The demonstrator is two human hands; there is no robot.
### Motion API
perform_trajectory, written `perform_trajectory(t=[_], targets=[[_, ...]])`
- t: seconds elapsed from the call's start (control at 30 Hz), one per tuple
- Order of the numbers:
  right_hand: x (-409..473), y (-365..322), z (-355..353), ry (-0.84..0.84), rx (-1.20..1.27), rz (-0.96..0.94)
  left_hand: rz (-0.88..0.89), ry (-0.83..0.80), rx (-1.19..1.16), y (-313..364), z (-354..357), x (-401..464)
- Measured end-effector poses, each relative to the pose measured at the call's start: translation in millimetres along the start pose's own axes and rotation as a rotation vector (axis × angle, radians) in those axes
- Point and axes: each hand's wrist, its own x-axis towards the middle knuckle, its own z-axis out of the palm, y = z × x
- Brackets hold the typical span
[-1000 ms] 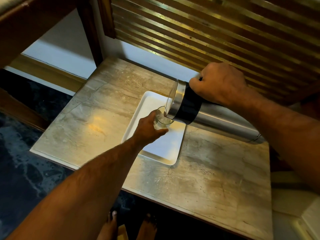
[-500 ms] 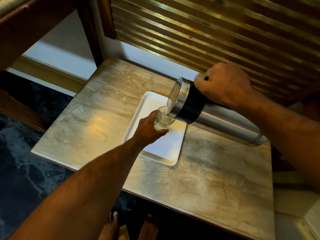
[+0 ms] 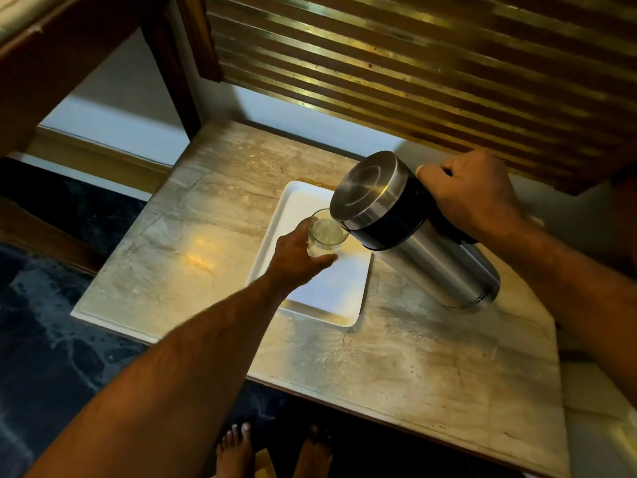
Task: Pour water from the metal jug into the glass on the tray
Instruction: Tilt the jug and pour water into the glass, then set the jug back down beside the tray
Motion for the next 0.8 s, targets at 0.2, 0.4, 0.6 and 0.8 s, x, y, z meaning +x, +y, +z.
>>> perform_trajectory(t=[0.2, 0.4, 0.6, 0.8], targets=[[-14.8, 28.4, 2.2, 0.150, 0.170, 0.073, -0.008, 0.001, -0.001, -1.2, 2.2, 0.2], [-19.0, 46.7, -1.1, 0.239, 0.410, 0.195, -0.010, 0.012, 0.018, -2.6, 2.6, 1.4], [-26.2, 67.2, -6.4, 0.379, 0.594, 0.166, -0.023, 0.032, 0.028, -4.4, 3.4, 1.7], [-41.5, 86.2, -6.1, 0.483, 0.765, 0.200, -0.034, 0.035, 0.031, -2.4, 3.2, 2.1]])
